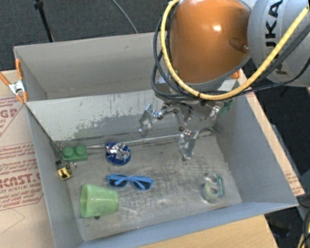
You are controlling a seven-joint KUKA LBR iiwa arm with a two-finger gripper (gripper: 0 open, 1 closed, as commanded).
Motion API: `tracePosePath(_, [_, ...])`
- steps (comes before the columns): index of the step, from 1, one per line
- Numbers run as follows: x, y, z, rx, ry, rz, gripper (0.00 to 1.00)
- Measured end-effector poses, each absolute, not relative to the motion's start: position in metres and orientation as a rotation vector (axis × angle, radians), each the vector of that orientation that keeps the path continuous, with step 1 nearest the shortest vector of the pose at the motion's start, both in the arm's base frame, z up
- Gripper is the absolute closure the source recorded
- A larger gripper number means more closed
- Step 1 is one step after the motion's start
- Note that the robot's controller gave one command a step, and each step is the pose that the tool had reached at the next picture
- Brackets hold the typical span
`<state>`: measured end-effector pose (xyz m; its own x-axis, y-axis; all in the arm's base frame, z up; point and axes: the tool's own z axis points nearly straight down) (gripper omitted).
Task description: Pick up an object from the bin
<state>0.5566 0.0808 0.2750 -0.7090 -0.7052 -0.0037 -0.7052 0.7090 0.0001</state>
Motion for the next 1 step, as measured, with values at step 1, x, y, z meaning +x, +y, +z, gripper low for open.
tracePosePath(1, [0.5484, 0.1565, 0.1699, -1.285, 2.871, 0.009, 0.00])
